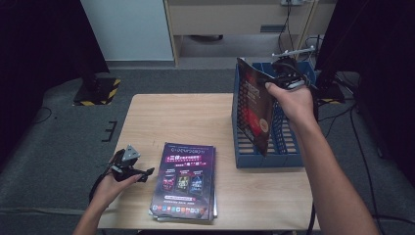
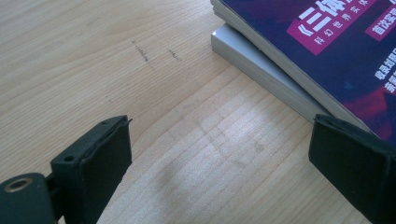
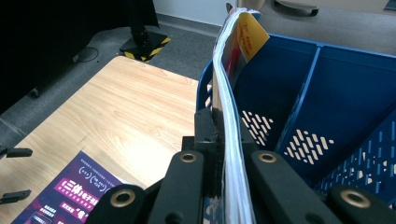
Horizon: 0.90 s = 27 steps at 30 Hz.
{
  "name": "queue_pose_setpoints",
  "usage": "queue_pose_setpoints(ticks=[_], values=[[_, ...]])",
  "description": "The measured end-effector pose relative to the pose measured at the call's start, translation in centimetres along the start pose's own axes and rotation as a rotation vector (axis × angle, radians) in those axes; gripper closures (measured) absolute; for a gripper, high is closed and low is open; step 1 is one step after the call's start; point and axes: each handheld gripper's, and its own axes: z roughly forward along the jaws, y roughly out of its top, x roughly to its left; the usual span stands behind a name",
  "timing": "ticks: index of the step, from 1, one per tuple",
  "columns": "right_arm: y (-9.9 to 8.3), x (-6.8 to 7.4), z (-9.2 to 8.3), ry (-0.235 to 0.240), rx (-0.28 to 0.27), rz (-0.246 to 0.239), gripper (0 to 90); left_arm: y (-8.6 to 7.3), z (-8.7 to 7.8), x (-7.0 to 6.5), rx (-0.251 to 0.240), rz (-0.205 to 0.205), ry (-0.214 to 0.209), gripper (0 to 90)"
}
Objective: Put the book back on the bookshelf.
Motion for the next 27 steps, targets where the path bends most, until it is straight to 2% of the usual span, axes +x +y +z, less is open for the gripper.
queue_pose_setpoints(ticks=[9, 27], values=[[0.32, 0.09, 0.0, -0.019, 0.001, 0.006, 87.0, 0.02, 0.06, -0.09, 0.001, 0.006, 0.001, 5.6], [0.06, 0.72, 0.3, -0.025, -0.099, -0.015, 87.1, 0.03, 0.15, -0.2, 0.012, 0.02, 0.004, 5.6]])
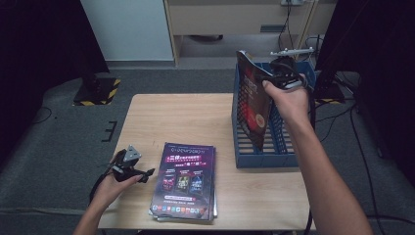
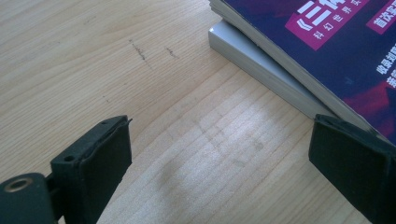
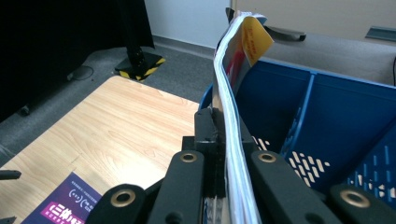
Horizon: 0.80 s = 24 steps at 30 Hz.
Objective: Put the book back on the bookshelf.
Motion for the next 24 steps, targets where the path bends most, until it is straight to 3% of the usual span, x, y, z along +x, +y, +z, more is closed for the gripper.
queue_pose_setpoints(ticks=[9, 24], values=[[-1.2, 0.1, 0.6, 0.005, -0.007, -0.006, 87.0, 0.0, 0.1, 0.0, 0.003, 0.003, -0.001, 5.6], [-3.3, 0.8, 1.9, 0.003, 0.109, -0.008, 85.4, 0.0, -0.1, 0.0, -0.002, 0.001, 0.0, 5.6]])
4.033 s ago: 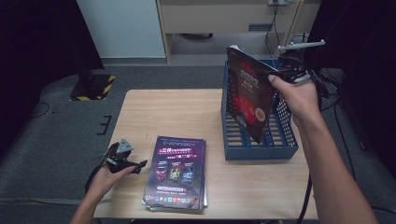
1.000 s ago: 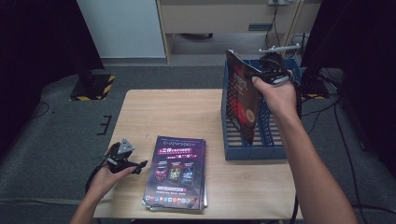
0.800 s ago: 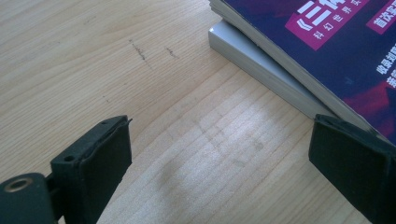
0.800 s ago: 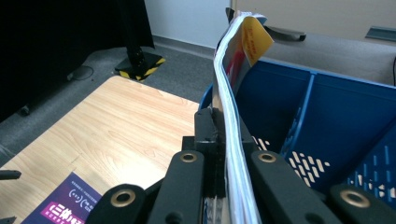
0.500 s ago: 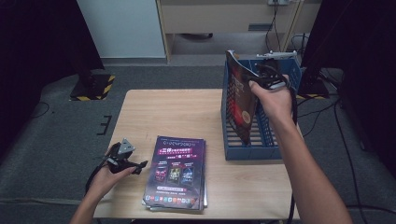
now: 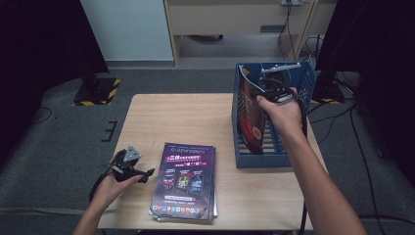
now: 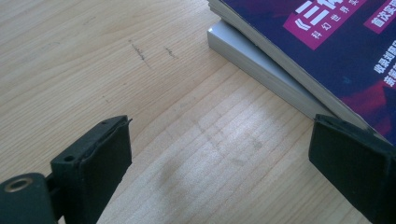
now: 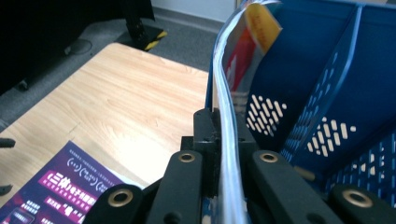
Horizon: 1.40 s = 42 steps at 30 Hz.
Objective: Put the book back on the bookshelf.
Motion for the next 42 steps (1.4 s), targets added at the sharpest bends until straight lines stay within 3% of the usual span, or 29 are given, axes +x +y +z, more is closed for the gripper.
queue_pose_setpoints(ticks=[7, 24, 42], values=[[-0.24, 0.15, -0.09, 0.0, 0.054, -0.01, 83.5, 0.06, -0.03, -0.04, 0.0, 0.003, -0.001, 5.6], [0.06, 0.09, -0.1, 0.032, 0.082, 0.011, 77.3, 0.06, -0.09, -0.08, -0.002, 0.004, -0.004, 5.6], [0.62, 0.22, 0.5, 0.005, 0.12, 0.006, 70.9, 0.05, -0.13, -0.1, -0.002, 0.009, -0.007, 5.7]])
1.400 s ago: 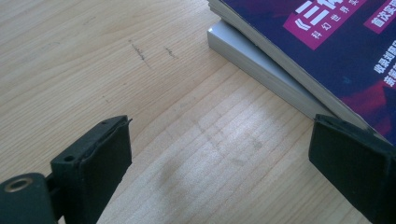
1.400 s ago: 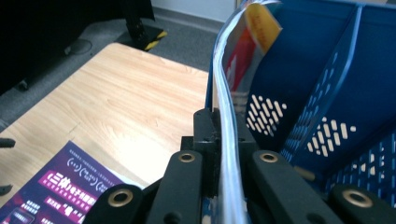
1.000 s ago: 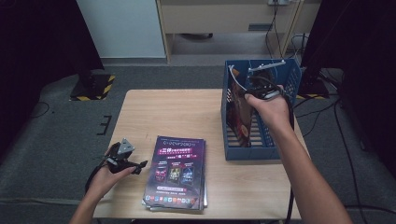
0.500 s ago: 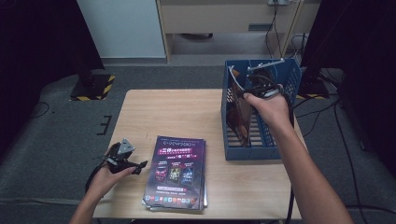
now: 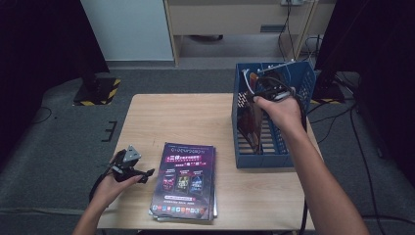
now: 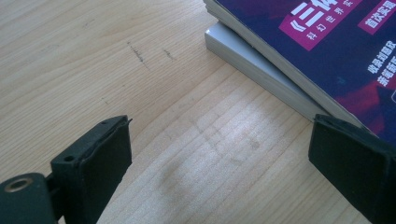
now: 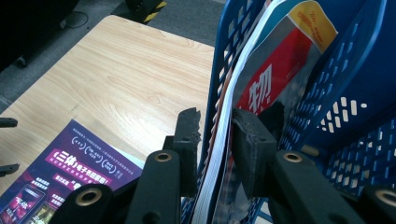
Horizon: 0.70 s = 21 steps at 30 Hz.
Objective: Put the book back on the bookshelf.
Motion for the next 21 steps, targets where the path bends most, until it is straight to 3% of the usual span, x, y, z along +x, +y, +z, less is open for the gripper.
queue_pose_setpoints(ticks=[8, 15, 21], values=[[0.44, 0.14, 0.32, -0.014, 0.03, -0.001, 71.8, 0.03, 0.02, -0.11, 0.001, 0.003, -0.003, 5.7], [0.6, 0.4, 0.37, -0.026, 0.041, -0.021, 85.3, 0.03, 0.0, -0.13, 0.0, 0.004, -0.002, 5.8], [0.59, 0.38, 0.06, -0.049, 0.03, -0.023, 87.2, 0.07, -0.02, -0.16, 0.001, 0.007, -0.001, 5.8]])
